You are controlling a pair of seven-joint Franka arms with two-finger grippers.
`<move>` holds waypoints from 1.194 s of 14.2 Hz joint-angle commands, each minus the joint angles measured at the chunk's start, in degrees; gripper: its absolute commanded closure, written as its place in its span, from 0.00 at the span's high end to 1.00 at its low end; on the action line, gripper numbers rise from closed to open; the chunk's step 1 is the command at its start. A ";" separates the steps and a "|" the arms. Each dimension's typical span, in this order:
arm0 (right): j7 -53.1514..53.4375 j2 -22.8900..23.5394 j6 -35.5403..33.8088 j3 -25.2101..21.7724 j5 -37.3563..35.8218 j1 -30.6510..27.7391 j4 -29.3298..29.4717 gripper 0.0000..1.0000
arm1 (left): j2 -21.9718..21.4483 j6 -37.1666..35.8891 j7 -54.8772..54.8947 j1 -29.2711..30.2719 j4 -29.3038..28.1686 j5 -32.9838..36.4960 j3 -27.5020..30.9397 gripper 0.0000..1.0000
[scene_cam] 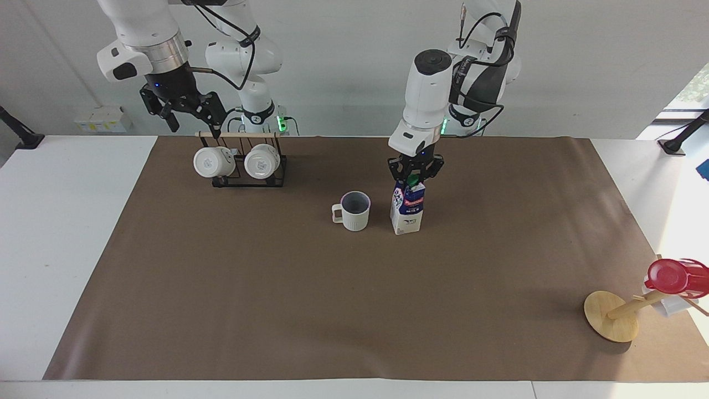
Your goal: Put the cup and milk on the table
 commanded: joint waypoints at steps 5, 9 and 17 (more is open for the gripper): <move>-4.41 -0.13 -1.88 0.42 0.21 -0.90 0.79 1.00 | 0.55 0.42 -1.33 -1.45 0.46 1.46 0.97 0.75; -5.38 -0.31 -2.41 0.42 -0.14 -0.99 0.79 1.00 | -0.06 0.25 -0.71 -0.84 1.24 1.28 0.97 1.00; -5.03 -0.22 -2.05 0.42 0.82 -1.51 0.79 1.00 | -1.64 -17.05 11.48 7.23 16.18 -2.31 1.94 1.00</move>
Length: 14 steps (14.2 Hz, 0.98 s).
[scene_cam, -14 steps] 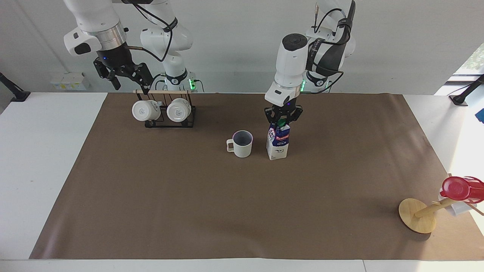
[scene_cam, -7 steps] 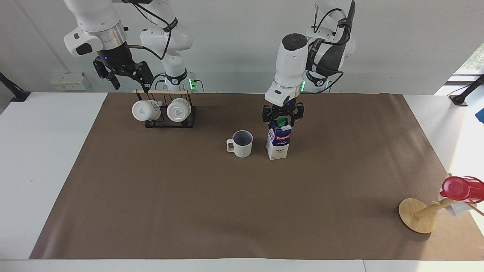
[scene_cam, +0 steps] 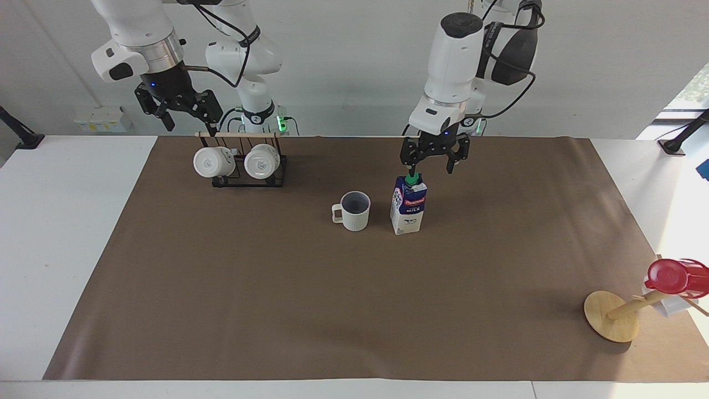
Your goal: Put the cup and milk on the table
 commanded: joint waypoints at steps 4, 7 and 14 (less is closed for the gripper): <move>-1.60 -0.02 -0.97 0.42 0.89 -1.13 0.71 1.00 | -0.82 -11.56 14.38 10.22 6.81 -2.65 -0.14 1.00; -1.69 -0.02 -0.97 0.42 0.89 -1.13 0.71 1.00 | -1.79 -15.87 20.37 15.58 7.87 -4.85 -0.23 1.00; -1.60 -0.11 -0.97 0.42 0.89 -1.13 0.71 1.00 | -3.55 -21.86 27.76 20.34 8.58 -5.37 0.29 1.00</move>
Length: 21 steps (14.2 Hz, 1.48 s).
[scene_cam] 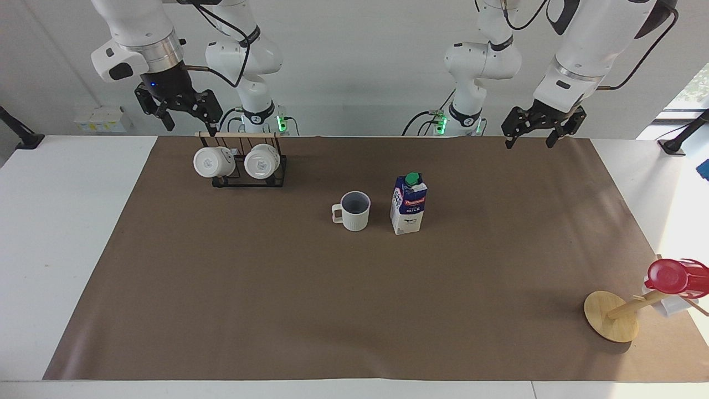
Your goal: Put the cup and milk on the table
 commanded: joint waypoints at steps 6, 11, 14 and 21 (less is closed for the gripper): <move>-1.60 -0.02 -0.89 0.42 0.89 -1.13 0.68 1.00 | -1.32 -3.41 2.39 2.42 0.37 -3.62 -0.11 1.00; -1.69 -0.02 -0.97 0.42 0.97 -1.13 0.68 1.00 | -1.94 -3.85 2.04 2.59 0.19 -3.53 -0.20 1.00; -1.69 -0.02 -0.97 0.33 0.89 -1.13 0.68 1.00 | -1.85 -3.32 1.61 3.47 0.28 -3.53 -0.02 1.00; -2.04 -0.11 -1.50 0.42 0.89 -1.13 0.68 1.00 | -1.85 -3.15 1.95 3.82 0.37 -3.44 -0.11 1.00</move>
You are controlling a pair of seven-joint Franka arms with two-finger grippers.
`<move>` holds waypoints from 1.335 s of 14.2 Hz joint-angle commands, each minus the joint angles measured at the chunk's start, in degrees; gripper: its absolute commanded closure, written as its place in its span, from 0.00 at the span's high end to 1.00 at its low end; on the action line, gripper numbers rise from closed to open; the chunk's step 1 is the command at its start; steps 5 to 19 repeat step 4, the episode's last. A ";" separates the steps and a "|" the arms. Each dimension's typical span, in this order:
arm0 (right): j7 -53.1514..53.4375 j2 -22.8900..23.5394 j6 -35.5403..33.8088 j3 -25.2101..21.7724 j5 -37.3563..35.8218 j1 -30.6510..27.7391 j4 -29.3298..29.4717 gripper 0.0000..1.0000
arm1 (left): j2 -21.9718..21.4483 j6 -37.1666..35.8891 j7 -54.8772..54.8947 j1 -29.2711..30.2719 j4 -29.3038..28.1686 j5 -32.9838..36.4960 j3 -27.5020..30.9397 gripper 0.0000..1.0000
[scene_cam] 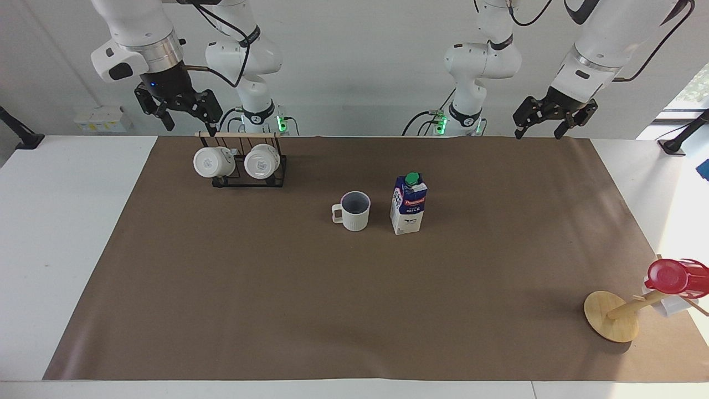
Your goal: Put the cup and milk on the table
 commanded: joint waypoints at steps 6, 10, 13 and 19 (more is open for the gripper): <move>-2.13 -0.20 -1.51 0.42 0.89 -1.01 0.65 1.00 | -0.45 -0.82 0.78 1.13 0.45 -0.67 -0.49 1.00; -2.13 -0.20 -1.51 0.42 0.89 -1.01 0.65 1.00 | -0.45 -0.82 0.78 1.13 0.45 -0.67 -0.49 1.00; -2.13 -0.20 -1.51 0.42 0.89 -1.01 0.65 1.00 | -0.45 -0.82 0.78 1.13 0.45 -0.67 -0.49 1.00; -2.13 -0.20 -1.51 0.42 0.89 -1.01 0.65 1.00 | -0.45 -0.82 0.78 1.13 0.45 -0.67 -0.49 1.00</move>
